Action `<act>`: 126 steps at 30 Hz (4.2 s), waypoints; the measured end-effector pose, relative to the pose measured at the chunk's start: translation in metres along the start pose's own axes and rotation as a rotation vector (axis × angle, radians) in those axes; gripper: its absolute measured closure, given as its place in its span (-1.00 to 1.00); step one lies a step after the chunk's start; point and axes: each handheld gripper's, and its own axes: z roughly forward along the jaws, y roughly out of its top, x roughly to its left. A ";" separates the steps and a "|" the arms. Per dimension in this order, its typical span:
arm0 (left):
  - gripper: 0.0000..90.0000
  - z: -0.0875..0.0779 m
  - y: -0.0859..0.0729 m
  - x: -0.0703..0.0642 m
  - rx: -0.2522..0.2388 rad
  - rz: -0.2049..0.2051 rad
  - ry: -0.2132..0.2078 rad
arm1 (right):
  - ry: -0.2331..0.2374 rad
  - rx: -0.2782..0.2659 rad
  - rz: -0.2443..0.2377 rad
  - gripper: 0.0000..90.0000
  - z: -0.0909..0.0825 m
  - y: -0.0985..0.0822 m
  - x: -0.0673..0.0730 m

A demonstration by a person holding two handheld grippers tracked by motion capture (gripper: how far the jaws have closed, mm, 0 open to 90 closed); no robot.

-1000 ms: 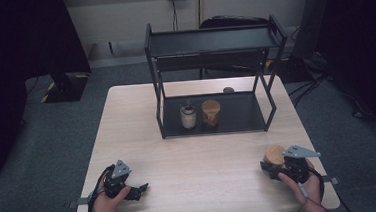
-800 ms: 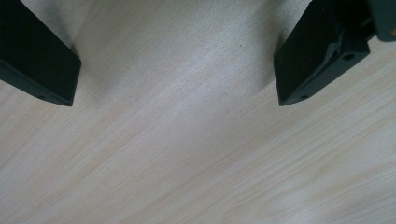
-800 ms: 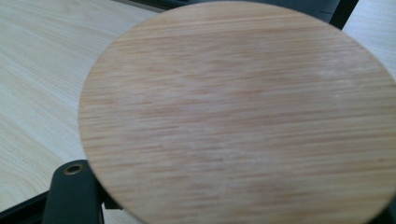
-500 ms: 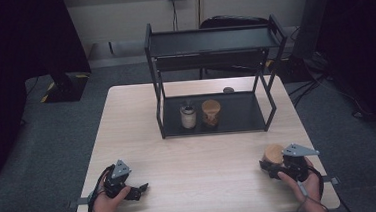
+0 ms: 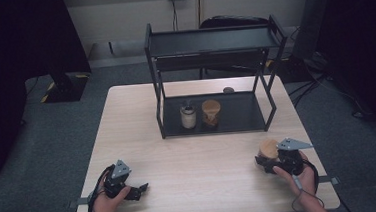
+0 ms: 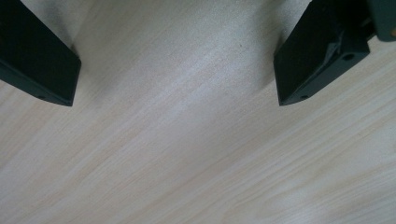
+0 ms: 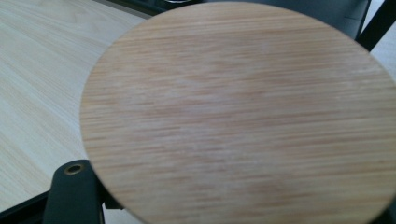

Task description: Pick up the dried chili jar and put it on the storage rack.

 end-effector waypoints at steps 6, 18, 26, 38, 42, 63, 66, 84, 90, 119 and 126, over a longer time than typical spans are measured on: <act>-1.00 0.000 0.000 0.000 0.000 0.000 0.000 | 0.000 0.004 -0.005 -0.44 0.004 0.006 -0.001; -1.00 0.000 0.000 0.000 0.000 0.000 0.000 | 0.010 0.003 -0.009 -0.44 0.011 0.018 -0.001; -1.00 0.000 0.000 0.000 0.000 0.000 0.000 | 0.022 0.004 -0.006 -0.44 0.018 0.026 -0.001; -1.00 0.000 0.000 0.000 0.000 0.000 0.000 | 0.024 0.015 -0.019 -0.44 0.031 0.036 0.001; -1.00 0.000 0.000 0.000 0.000 0.000 0.000 | 0.023 0.015 -0.023 -0.44 0.034 0.040 0.002; -1.00 0.000 0.000 0.000 0.000 0.000 0.000 | 0.021 0.014 -0.042 -0.44 0.050 0.058 0.006; -1.00 0.000 0.000 0.000 0.000 0.000 0.000 | 0.020 0.016 -0.041 -0.44 0.052 0.060 0.006; -1.00 0.000 0.000 0.000 0.000 0.000 0.000 | 0.006 0.019 -0.028 -0.43 0.069 0.071 -0.001; -1.00 0.000 0.000 0.000 0.000 0.000 0.000 | 0.008 0.019 -0.036 -0.43 0.073 0.076 0.000; -1.00 0.000 0.000 0.000 0.000 0.000 0.000 | 0.004 0.027 -0.036 -0.43 0.089 0.101 -0.007; -1.00 0.000 0.000 0.000 0.000 0.000 0.000 | 0.001 0.021 -0.035 -0.43 0.092 0.105 -0.007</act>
